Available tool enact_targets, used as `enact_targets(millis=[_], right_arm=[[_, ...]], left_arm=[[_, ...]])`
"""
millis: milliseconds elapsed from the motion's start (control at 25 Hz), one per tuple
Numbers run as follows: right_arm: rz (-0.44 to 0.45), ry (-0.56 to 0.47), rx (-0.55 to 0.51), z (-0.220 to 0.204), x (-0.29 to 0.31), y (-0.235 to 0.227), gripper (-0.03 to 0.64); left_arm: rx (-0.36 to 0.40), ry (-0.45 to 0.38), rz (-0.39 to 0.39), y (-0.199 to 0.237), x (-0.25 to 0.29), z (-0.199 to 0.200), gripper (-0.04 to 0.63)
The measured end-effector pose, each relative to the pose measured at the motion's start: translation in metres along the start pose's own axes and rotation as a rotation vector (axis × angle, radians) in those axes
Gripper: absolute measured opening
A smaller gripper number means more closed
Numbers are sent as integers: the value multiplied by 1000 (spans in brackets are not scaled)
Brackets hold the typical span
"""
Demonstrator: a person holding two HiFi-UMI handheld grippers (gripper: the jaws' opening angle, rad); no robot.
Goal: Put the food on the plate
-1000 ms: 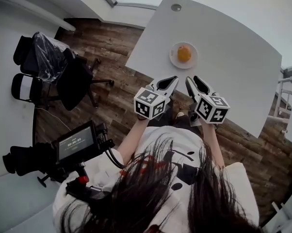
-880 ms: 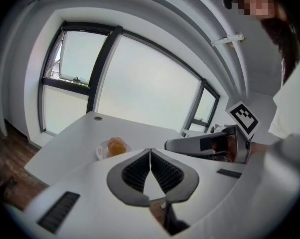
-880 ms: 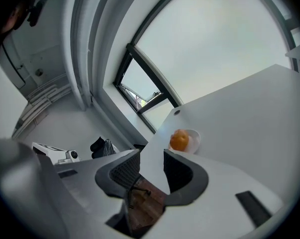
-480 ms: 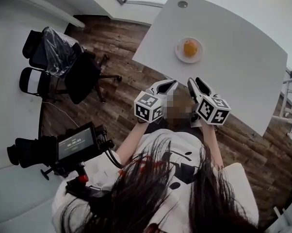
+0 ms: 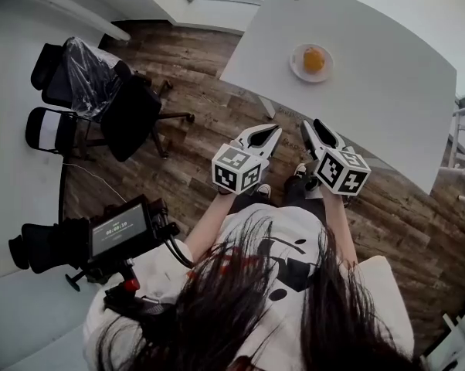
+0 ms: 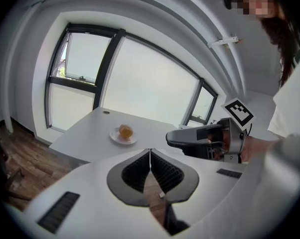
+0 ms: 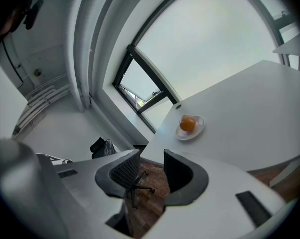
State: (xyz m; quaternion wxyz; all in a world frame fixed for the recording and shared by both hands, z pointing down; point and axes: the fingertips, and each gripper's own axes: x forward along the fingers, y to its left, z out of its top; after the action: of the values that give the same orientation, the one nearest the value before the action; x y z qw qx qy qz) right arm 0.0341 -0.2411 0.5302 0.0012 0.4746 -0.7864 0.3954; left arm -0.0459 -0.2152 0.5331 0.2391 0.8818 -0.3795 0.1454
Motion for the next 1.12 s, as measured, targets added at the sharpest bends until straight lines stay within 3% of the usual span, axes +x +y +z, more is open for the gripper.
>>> enact_targets(millis=[560,800,1120], right_arm=[[-93,-107,-12,-87,-44,114,156],[-149,-126,6,-128,-75,133,156],[-212,-152,16,-145,-119,128,156]], left_arm=[[43,-64,-113,8,-134,-36,6],[41,-53,-184,-11,-159,-61,6],[55,-41,-269,-52,-161,-73,6]])
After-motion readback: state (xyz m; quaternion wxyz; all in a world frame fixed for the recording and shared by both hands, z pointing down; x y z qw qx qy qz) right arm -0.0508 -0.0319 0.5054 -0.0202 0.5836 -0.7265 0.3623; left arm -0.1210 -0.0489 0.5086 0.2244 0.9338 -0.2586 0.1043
